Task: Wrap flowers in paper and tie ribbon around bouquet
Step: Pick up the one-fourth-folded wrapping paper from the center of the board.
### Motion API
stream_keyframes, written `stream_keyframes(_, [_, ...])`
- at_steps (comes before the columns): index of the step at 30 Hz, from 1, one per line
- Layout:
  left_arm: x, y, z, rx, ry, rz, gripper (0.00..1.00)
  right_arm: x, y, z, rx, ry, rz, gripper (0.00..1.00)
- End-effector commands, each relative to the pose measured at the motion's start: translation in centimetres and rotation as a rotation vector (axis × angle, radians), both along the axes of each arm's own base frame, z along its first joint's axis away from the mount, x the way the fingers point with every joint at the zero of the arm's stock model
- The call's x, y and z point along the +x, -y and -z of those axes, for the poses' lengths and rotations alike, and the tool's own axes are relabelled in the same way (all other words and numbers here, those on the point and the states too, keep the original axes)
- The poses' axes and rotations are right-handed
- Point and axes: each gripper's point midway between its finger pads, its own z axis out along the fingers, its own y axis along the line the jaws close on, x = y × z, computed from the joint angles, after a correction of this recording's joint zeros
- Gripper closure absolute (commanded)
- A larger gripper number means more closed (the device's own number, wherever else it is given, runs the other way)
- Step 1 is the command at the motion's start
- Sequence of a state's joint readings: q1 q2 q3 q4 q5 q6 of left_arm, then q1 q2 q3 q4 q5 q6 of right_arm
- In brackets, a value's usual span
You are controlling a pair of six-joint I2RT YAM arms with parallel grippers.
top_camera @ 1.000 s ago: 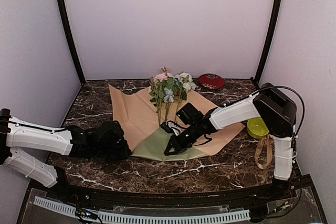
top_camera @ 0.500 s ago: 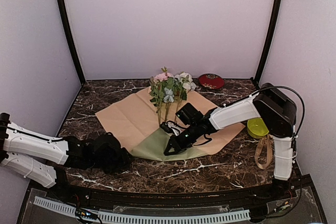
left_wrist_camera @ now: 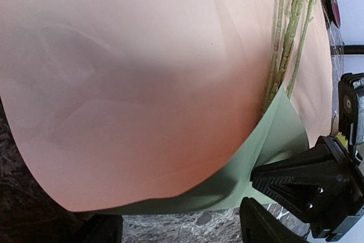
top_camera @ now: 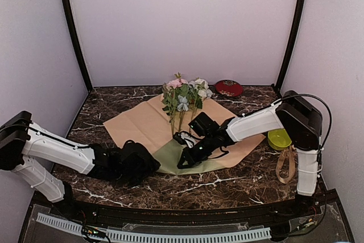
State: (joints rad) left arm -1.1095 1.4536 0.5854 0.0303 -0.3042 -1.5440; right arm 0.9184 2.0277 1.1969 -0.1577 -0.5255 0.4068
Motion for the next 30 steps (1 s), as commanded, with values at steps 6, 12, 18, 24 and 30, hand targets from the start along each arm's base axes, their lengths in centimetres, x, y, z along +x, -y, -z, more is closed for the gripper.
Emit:
stream_keyframes(6, [-0.2, 1.0, 3.0, -0.063, -0.156, -0.169, 0.32, -0.6, 0.9, -0.2, -0.045, 0.032, 0.023, 0.95])
stream_keyframes(12, [-1.1, -0.9, 4.6, -0.050, -0.213, -0.258, 0.41, -1.3, 1.5, 0.3, -0.046, 0.018, 0.017, 0.95])
stream_keyframes(18, [-0.8, -3.5, 3.7, 0.078, -0.182, -0.331, 0.49, -1.4, 1.6, 0.5, -0.051, 0.019, 0.005, 0.95])
stream_keyframes(24, [-0.7, -5.4, 2.9, 0.152, -0.149, -0.362, 0.63, -1.6, 1.5, 0.8, -0.044, 0.009, -0.005, 0.95])
stream_keyframes(30, [-0.5, -5.5, 2.8, 0.170, -0.141, -0.364, 0.81, -1.7, 1.7, 1.1, -0.052, 0.005, -0.008, 0.95])
